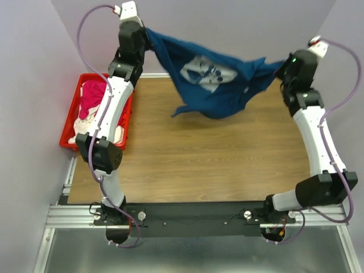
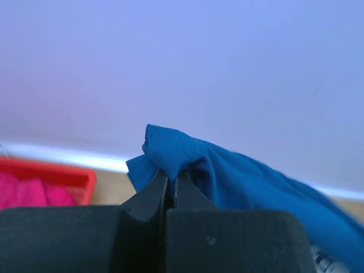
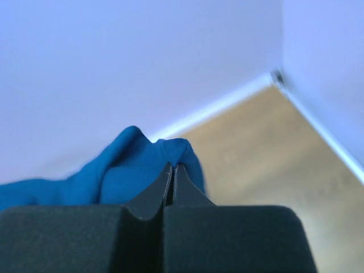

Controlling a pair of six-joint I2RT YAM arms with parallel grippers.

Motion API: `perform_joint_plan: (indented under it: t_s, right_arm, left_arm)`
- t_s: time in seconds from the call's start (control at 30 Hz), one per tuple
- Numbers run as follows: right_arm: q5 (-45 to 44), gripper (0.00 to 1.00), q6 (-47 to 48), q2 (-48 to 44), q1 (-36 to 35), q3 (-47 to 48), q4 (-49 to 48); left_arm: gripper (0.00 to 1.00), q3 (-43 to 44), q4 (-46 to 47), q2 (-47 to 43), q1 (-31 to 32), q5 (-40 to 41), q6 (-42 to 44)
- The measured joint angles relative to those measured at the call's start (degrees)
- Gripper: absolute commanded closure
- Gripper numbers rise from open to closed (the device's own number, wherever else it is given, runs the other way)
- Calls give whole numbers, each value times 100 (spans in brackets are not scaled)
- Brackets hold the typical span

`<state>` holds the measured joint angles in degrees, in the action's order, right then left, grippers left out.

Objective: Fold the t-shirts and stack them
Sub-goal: Flatten the tshirt out

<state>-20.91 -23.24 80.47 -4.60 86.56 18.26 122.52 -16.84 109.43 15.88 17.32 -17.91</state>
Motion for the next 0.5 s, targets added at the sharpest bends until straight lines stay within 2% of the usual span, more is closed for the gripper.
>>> perform_joint_plan:
  t_s: [0.07,0.1,0.23,0.3,0.33,0.37,0.4,0.43,0.5]
  right_arm:
    - [240,99,170,175,129,520,-199]
    - [330,99,254,173,136,651,-271]
    - [568,99,538,-334,118,457,-581]
    - [577,97,542,-964,129,-352,-713]
    - [573,90,529,-1231,133,-706,-723]
    - [570,85,522,-1451,131,-1051,-741]
    - [544,68,433,-1880,133,-1674,-754]
    - [529,58,341,-2214,131,-2170,-745]
    - [514,44,66,-2946,136,-3178,-654]
  left_arm:
    - [100,26,153,-280,-70,2,118]
    - [100,-264,308,-597,-136,4,173]
    - [100,-2205,1071,-2031,-267,-42,238]
    - [84,-3362,1526,-2719,-278,-131,127]
    - [72,-3982,1718,-3060,-275,-227,20]
    - [59,-4472,1845,-3303,-275,-310,-70]
    - [33,-4920,1908,-3517,-269,-411,-240]
    - [27,-5431,1980,-3724,-258,-531,-433]
    - [24,-6502,2116,-4122,-258,-798,-748]
